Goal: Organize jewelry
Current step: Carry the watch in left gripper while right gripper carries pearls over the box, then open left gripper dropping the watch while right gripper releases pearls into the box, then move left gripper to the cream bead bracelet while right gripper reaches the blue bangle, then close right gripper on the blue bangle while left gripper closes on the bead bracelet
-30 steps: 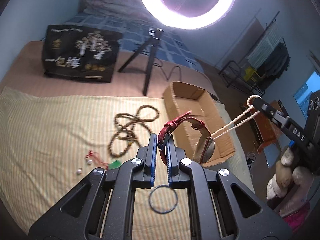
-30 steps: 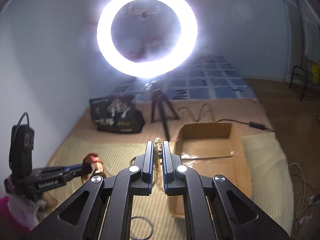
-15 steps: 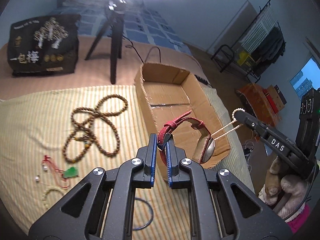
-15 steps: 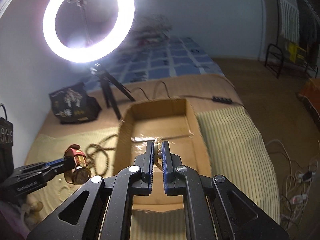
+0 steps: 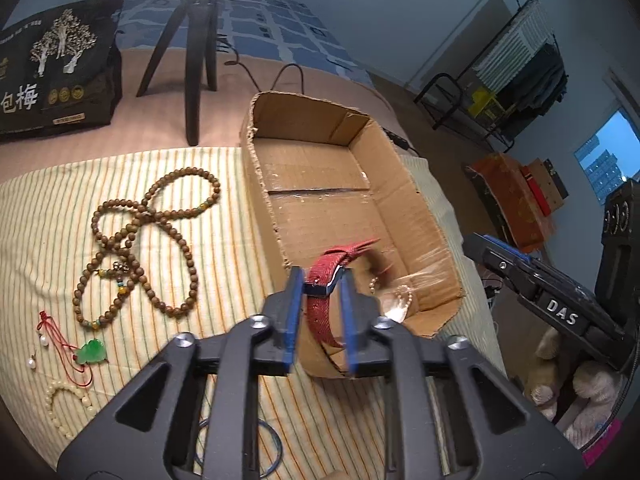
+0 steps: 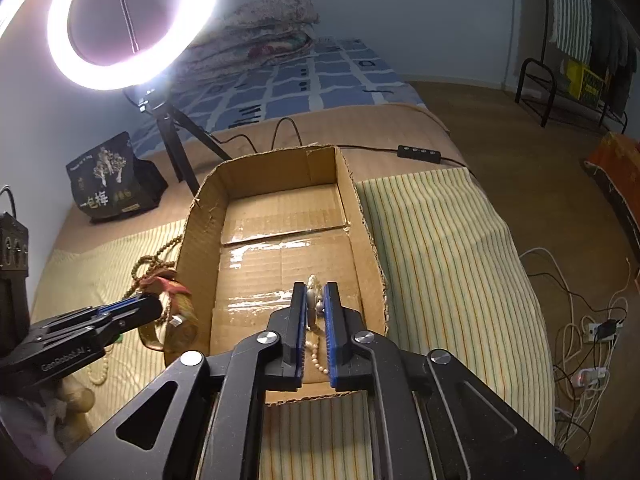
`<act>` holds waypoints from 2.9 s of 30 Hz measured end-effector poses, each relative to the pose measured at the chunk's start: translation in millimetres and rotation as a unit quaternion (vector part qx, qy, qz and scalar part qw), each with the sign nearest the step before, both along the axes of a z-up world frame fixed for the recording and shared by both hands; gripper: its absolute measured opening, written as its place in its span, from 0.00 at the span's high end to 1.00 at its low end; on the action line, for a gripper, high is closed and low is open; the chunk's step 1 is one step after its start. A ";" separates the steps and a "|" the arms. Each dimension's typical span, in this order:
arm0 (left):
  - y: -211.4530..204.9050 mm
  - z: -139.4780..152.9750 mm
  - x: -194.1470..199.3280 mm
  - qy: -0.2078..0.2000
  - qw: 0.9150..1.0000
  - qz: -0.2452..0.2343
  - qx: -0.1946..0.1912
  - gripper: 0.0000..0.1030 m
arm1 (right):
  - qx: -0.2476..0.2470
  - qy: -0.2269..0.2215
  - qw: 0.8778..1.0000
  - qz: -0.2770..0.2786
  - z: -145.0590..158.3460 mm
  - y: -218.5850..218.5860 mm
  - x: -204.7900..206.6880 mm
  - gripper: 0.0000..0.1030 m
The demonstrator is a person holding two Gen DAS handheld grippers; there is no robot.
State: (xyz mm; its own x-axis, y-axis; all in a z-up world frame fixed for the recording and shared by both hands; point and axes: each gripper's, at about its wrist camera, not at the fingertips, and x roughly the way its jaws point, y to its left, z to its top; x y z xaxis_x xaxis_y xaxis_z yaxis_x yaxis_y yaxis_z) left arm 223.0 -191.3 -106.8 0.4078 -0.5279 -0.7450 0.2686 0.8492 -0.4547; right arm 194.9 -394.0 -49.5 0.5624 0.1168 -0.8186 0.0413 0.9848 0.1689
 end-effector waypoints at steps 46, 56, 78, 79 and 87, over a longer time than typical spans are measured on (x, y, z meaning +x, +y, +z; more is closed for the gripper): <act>224.7 -5.5 -54.1 0.021 0.987 0.112 0.116 0.51 | -0.085 0.000 0.982 0.166 -24.1 142.0 -95.7 0.22; 210.8 -50.3 -52.6 0.076 0.987 0.088 0.112 0.51 | -0.083 0.039 0.972 0.215 -52.7 173.0 -94.2 0.22; 182.4 -75.8 -45.8 0.053 0.981 0.043 0.184 0.85 | -0.080 0.101 0.961 0.244 -94.0 194.9 -78.2 0.22; 181.6 -75.9 -46.1 0.050 0.980 0.042 0.187 0.86 | -0.081 0.102 0.961 0.245 -94.2 195.7 -78.0 0.22; 181.4 -74.5 -43.6 0.051 0.981 0.048 0.181 0.91 | -0.102 0.103 0.955 0.258 -97.0 202.6 -78.6 0.22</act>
